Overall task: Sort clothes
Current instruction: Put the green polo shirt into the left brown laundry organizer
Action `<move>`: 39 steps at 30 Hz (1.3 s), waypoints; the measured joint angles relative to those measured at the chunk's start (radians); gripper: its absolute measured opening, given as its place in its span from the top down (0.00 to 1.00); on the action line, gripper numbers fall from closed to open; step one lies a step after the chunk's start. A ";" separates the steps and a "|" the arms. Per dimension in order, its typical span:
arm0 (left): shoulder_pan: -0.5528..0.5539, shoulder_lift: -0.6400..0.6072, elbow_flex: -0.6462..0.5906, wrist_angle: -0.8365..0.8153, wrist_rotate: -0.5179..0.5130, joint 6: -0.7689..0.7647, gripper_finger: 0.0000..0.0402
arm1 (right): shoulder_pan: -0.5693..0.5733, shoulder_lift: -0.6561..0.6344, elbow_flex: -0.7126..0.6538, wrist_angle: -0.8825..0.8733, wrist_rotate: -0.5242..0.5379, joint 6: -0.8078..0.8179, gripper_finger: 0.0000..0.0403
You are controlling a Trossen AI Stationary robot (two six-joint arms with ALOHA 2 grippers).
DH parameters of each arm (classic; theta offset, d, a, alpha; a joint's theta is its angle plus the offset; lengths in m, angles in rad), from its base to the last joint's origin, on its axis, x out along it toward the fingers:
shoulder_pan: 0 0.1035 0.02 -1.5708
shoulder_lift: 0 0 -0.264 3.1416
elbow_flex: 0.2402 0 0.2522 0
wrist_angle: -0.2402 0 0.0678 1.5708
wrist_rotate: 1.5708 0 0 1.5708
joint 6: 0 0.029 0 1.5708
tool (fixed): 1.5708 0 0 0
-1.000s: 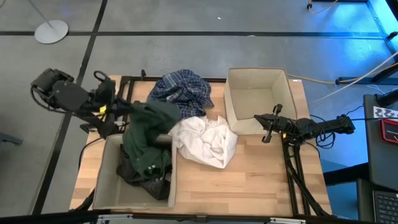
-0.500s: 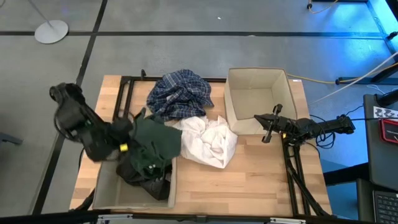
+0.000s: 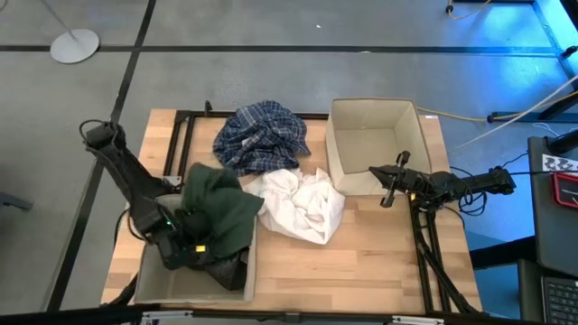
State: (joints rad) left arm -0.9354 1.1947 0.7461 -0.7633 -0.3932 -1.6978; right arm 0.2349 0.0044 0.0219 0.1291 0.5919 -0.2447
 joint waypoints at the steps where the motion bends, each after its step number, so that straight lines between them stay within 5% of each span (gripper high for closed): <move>1: 0.006 -0.001 -0.040 0.050 0.016 0.000 0.99 | 0.000 0.000 0.000 0.000 0.000 0.000 0.97; 8: 0.029 -0.004 -0.164 0.162 0.055 0.022 0.99 | 0.000 0.000 0.000 0.001 0.000 0.001 0.97; 15: 0.037 -0.002 -0.169 0.153 -0.056 0.023 0.98 | 0.000 0.000 0.000 0.000 0.000 0.000 0.97; 22: 0.040 -0.013 -0.169 0.151 -0.065 -0.102 0.80 | 0.000 0.000 0.000 -0.002 0.000 0.000 0.97; 30: 0.041 -0.211 -0.123 0.145 -0.037 -0.090 0.63 | 0.000 0.000 0.000 -0.003 0.000 0.000 0.97; 39: 0.041 -0.405 0.033 0.171 -0.202 0.180 0.60 | 0.000 0.000 0.000 -0.003 0.000 0.000 0.97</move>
State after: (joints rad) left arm -0.8948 0.7901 0.7796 -0.5926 -0.5954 -1.5181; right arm 0.2350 0.0040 0.0219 0.1257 0.5916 -0.2447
